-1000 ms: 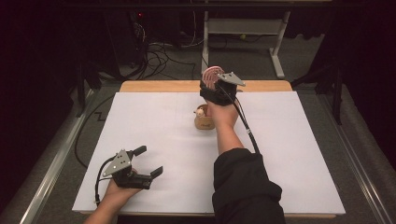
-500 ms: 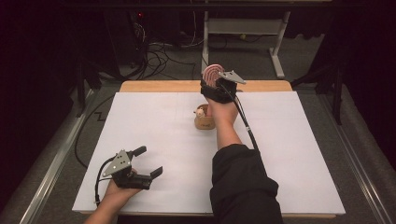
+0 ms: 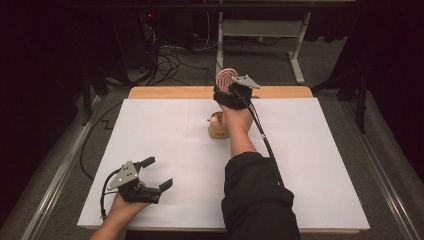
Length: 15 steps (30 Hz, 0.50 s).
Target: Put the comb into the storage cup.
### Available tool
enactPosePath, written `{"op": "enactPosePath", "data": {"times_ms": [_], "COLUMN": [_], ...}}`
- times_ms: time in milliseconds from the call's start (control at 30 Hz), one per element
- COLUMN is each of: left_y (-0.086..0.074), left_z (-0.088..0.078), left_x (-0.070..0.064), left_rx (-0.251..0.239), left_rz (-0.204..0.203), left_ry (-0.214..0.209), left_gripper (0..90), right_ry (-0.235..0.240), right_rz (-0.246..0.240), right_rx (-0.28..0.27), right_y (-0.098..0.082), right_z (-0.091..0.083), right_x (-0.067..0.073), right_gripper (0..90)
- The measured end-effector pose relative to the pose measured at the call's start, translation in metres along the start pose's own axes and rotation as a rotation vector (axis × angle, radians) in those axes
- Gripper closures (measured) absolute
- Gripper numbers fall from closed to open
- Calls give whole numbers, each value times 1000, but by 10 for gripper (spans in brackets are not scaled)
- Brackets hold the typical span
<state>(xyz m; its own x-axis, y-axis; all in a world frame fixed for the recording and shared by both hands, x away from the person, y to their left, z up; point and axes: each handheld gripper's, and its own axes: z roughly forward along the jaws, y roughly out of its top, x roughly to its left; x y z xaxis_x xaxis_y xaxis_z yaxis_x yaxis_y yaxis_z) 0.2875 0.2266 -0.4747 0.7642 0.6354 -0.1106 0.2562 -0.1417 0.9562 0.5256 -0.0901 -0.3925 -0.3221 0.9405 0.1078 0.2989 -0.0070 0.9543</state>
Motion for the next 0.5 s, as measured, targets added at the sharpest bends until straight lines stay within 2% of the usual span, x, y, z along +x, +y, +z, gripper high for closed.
{"op": "enactPosePath", "data": {"times_ms": [500], "left_y": [-1], "left_z": [1], "left_x": [-1], "left_rx": [6], "left_rz": [1], "left_ry": [-5], "left_gripper": [0], "right_ry": [-7], "right_rz": [-9], "right_rx": [11], "right_y": [1], "right_z": [2], "right_x": [-2], "right_gripper": [173]}}
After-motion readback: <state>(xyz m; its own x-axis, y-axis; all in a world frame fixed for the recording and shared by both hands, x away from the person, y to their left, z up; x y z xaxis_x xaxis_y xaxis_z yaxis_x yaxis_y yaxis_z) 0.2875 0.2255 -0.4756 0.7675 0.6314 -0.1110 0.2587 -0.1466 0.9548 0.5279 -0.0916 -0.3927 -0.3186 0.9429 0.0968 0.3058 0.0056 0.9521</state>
